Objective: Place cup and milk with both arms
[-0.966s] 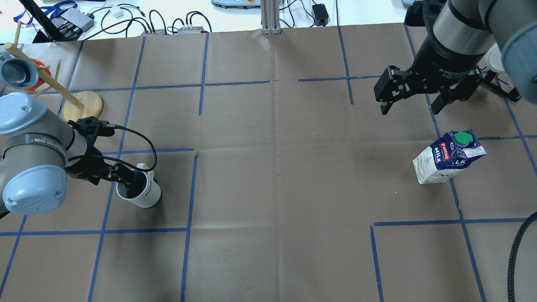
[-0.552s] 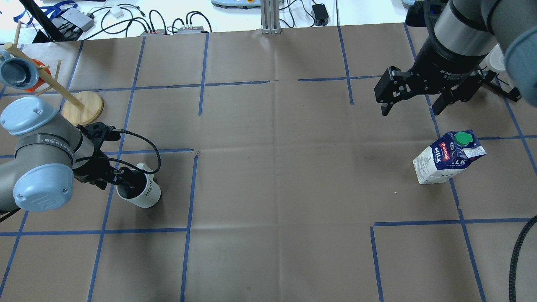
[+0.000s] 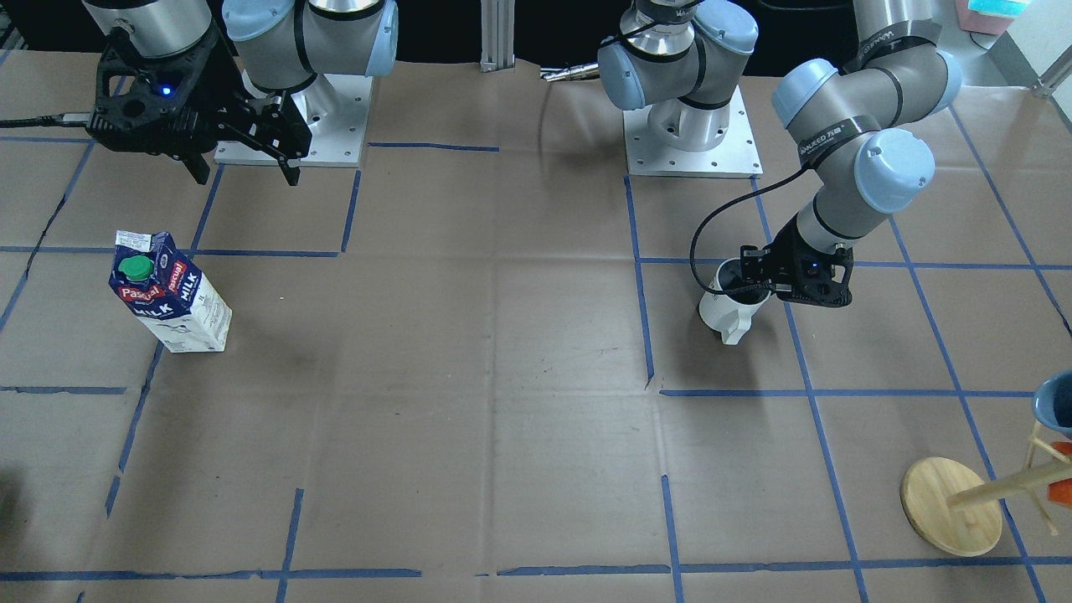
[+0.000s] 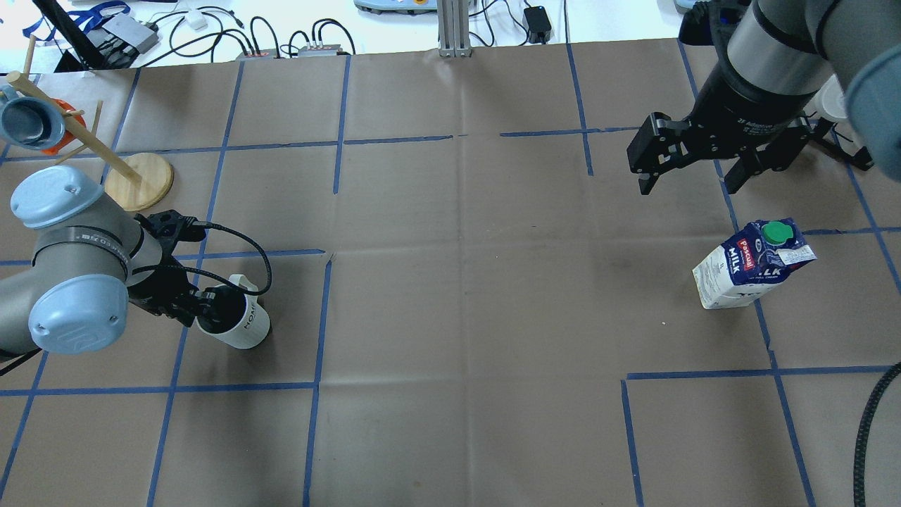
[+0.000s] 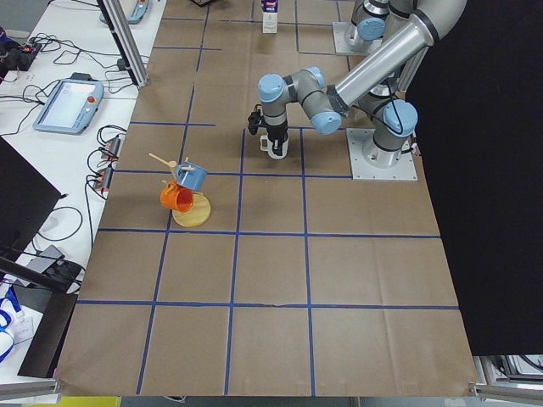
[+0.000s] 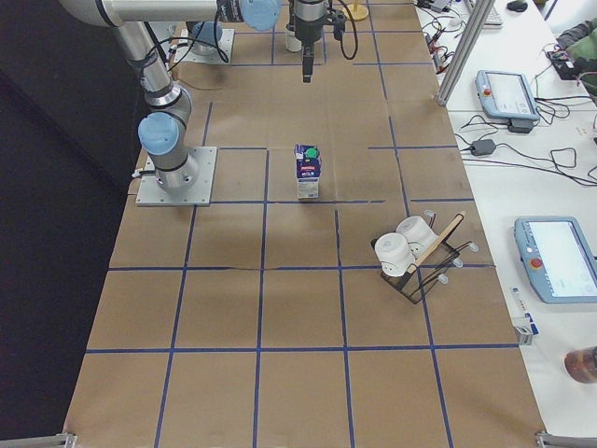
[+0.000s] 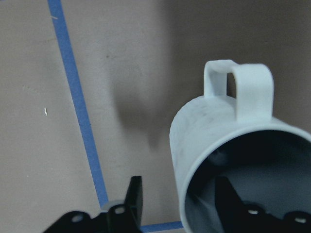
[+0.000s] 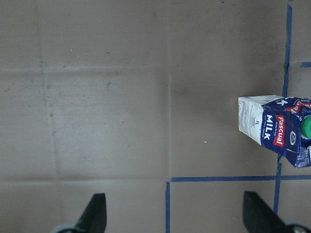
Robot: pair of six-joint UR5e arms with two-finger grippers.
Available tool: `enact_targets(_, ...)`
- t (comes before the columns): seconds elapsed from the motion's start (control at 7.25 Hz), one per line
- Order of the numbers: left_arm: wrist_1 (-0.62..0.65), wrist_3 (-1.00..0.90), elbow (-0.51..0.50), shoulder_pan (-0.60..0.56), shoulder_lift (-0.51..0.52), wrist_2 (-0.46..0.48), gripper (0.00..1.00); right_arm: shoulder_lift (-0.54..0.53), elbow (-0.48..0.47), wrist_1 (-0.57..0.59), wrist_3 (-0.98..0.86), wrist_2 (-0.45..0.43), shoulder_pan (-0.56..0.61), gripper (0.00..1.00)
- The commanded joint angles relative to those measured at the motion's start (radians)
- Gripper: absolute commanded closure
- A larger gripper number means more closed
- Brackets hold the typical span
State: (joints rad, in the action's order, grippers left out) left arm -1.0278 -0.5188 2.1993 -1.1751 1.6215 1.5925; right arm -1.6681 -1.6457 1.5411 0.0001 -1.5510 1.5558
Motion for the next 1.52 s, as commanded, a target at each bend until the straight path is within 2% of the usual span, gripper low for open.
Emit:
enact_targets(0.0, 0.002, 0.008, -0.004, -0.003, -0.015, -0.008, 1.00, 0.002, 0.000, 0.001, 0.009, -0.023, 0.012, 0.00)
enact_targets(0.28, -0.001, 0.086, -0.035, -0.031, -0.035, -0.016, 1.00, 0.008, -0.003, 0.002, -0.006, -0.023, 0.012, 0.00)
enact_targets(0.55, -0.050, 0.219, -0.135, -0.175, -0.042, -0.028, 1.00, 0.010, -0.005, 0.002, -0.008, -0.021, 0.012, 0.00)
enact_targets(0.69, -0.120, 0.331, -0.218, -0.239, -0.014, -0.032, 1.00, 0.008, -0.005, 0.002, -0.008, -0.021, 0.010, 0.00)
enact_targets(1.1, -0.112, 0.539, -0.332, -0.383, 0.119, -0.046, 1.00, 0.008, -0.005, 0.002, -0.008, -0.021, 0.010, 0.00)
enact_targets(1.38, -0.112, 0.653, -0.493, -0.467, 0.237, -0.066, 1.00, 0.010, -0.005, 0.002, -0.009, -0.023, 0.010, 0.00)
